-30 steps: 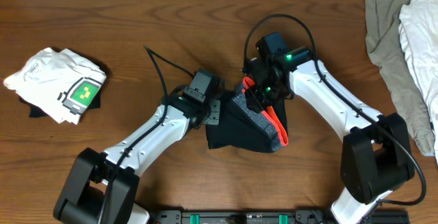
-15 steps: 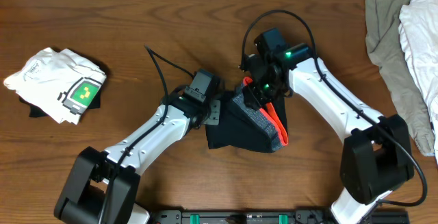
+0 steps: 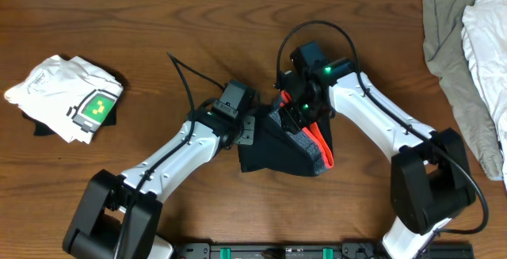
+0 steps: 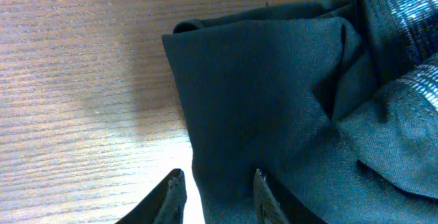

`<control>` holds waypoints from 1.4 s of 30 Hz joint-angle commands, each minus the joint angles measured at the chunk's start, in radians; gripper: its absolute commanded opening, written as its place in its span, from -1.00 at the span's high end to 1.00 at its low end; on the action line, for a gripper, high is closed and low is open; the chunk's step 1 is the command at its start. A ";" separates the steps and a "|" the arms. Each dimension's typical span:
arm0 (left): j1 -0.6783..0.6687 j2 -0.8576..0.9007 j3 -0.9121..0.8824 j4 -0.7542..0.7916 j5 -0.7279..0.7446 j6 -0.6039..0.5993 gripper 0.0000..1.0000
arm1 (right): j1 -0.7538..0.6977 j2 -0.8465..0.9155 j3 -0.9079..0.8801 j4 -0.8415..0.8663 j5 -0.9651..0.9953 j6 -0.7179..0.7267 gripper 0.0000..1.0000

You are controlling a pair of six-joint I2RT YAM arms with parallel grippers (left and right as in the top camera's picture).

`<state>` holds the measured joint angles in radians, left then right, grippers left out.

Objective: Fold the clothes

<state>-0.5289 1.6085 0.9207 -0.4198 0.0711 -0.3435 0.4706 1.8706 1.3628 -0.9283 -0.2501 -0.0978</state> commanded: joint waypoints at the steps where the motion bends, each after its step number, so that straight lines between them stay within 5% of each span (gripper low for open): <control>1: 0.004 0.008 -0.012 -0.006 -0.004 -0.010 0.29 | 0.008 0.025 -0.008 0.003 -0.008 0.000 -0.21; 6: 0.004 0.008 -0.012 -0.007 -0.004 -0.010 0.28 | 0.008 0.034 -0.018 0.001 -0.008 0.000 -0.03; 10: 0.004 0.008 -0.012 -0.007 -0.004 -0.010 0.19 | 0.006 0.034 -0.020 -0.008 -0.009 0.003 0.70; 13: 0.004 0.008 -0.012 -0.007 -0.004 -0.010 0.10 | -0.005 0.031 -0.018 -0.010 -0.008 0.036 0.95; 26: 0.004 0.008 -0.014 -0.006 -0.004 -0.010 0.00 | -0.182 -0.014 -0.016 -0.060 0.090 0.210 0.95; 42: 0.004 0.008 -0.014 0.045 0.057 -0.010 0.01 | -0.193 -0.013 -0.018 -0.127 0.269 0.366 0.86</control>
<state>-0.5282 1.6085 0.9199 -0.3981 0.0914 -0.3473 0.2825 1.8839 1.3468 -1.0595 -0.0418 0.2047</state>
